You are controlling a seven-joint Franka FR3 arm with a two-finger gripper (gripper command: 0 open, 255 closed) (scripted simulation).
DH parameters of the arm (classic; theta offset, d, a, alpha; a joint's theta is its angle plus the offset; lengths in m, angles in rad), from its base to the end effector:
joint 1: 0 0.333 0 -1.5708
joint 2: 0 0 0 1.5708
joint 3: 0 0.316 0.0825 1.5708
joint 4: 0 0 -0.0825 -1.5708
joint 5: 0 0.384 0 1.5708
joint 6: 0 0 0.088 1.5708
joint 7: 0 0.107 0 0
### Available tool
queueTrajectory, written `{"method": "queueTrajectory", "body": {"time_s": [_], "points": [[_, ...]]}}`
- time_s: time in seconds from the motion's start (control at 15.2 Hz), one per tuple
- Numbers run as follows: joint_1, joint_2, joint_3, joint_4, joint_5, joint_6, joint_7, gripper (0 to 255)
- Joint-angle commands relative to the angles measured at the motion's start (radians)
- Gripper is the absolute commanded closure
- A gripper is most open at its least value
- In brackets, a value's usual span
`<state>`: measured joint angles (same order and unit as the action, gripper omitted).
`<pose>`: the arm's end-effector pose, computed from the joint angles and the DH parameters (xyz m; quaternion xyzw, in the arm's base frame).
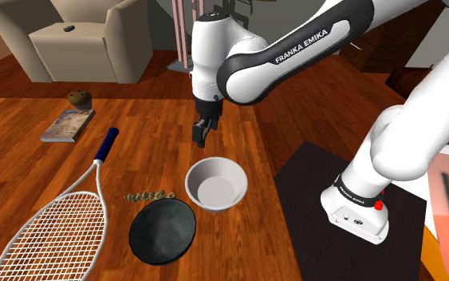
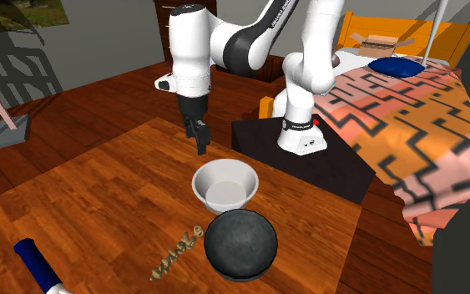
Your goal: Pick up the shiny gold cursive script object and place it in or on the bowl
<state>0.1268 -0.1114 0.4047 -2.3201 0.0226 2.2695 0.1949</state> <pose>0.4295 0.2547 0.3878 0.9867 0.1599 0.0290 0.0030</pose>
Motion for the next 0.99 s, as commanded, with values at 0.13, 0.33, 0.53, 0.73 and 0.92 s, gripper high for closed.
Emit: {"method": "queueTrajectory", "body": {"time_s": [0.13, 0.33, 0.53, 0.73, 0.92], "points": [[0.021, 0.145, 0.037, 0.072, -0.077, 0.068, 0.074, 0], [0.049, 0.259, 0.049, 0.142, -0.151, 0.104, 0.134, 0], [0.091, 0.372, 0.045, 0.222, -0.224, 0.127, 0.189, 0], [0.141, 0.483, 0.032, 0.313, -0.289, 0.14, 0.234, 0], [0.196, 0.592, 0.014, 0.413, -0.342, 0.143, 0.267, 0]]}}
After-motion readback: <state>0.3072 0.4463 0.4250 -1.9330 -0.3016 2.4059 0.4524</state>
